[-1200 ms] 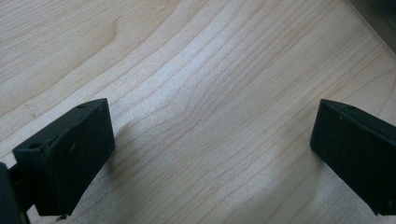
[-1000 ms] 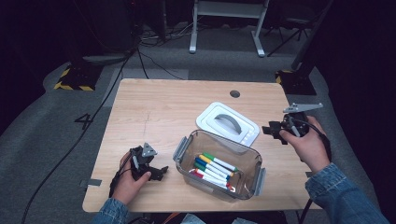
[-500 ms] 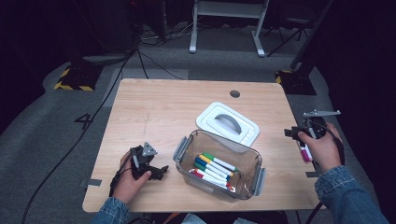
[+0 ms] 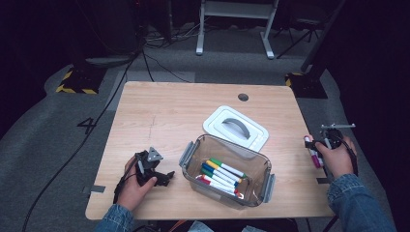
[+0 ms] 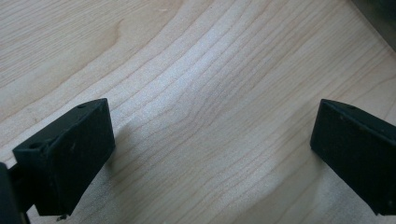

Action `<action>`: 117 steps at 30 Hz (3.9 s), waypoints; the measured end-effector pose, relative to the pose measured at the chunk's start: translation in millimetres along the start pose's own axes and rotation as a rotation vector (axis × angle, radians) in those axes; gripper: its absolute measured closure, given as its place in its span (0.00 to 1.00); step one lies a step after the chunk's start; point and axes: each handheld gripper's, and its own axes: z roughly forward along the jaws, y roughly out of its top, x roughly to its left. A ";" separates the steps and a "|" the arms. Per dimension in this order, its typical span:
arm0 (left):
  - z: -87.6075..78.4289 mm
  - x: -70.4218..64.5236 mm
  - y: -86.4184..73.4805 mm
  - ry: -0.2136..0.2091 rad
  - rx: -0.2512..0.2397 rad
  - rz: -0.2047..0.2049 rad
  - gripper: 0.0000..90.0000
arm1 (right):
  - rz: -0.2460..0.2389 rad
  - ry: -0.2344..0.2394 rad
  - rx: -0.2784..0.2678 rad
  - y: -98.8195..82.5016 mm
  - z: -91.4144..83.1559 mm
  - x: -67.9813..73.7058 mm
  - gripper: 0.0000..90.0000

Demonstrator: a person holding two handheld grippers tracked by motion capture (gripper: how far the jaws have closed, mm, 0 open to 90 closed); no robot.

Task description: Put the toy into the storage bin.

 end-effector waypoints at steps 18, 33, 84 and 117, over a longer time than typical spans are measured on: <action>0.0 0.0 0.0 0.000 0.000 0.000 0.00 | 0.009 -0.048 0.078 -14.3 23.1 -6.3 0.84; 0.0 0.0 0.0 0.000 0.000 0.000 0.00 | 0.010 0.016 0.008 1.1 -10.9 4.4 0.86; 0.7 -0.3 0.1 -0.012 -0.001 -0.008 0.00 | -0.531 0.616 -0.010 41.7 -100.4 259.8 0.85; 0.5 0.3 0.3 -0.010 0.000 0.001 0.00 | -0.714 0.752 0.317 7.2 -29.3 332.2 0.85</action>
